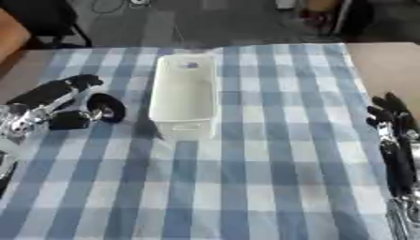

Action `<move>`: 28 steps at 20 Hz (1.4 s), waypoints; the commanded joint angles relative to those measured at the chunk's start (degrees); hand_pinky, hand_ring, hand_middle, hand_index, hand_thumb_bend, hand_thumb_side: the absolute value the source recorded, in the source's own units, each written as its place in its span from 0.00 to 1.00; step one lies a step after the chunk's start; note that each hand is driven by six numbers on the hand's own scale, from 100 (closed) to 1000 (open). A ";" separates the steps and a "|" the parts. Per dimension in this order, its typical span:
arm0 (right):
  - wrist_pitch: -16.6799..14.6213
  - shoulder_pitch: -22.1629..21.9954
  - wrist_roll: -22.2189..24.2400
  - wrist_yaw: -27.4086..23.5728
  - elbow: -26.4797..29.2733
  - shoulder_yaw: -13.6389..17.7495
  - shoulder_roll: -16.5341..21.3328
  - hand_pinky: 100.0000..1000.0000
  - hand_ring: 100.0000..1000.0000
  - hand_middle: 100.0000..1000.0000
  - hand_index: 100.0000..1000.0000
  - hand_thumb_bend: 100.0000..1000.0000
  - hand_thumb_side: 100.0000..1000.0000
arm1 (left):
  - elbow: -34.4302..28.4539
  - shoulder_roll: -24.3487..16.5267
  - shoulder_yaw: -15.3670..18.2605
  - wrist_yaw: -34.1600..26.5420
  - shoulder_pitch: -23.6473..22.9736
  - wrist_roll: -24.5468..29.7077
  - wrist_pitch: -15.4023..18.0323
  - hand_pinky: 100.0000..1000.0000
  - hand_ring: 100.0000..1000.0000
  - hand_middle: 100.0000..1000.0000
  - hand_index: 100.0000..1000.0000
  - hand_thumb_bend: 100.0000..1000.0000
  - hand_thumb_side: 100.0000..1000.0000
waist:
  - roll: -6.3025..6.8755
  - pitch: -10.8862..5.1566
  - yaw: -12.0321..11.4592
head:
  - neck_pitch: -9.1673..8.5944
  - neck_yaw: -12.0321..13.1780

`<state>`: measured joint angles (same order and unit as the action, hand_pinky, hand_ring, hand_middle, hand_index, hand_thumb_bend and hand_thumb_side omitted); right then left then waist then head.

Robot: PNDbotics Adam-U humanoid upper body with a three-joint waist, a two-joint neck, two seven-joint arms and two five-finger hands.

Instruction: Pick up objects on the table and place them in the box.

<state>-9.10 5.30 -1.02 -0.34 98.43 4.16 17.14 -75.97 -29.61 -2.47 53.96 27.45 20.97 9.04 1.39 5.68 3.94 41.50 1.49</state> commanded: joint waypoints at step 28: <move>-0.13 0.48 0.23 -0.06 0.76 -0.02 0.78 0.86 0.86 0.85 0.97 0.00 0.68 | 8.90 -2.91 -3.00 4.69 6.49 1.46 3.43 1.00 1.00 1.00 1.00 0.86 0.75 | 0.05 -0.62 0.28 | -0.52 0.15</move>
<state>-9.12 5.30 -0.98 -0.34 98.43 4.15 17.14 -66.89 -30.52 -5.48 58.26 32.91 22.37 12.15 1.45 5.68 4.16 41.49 1.50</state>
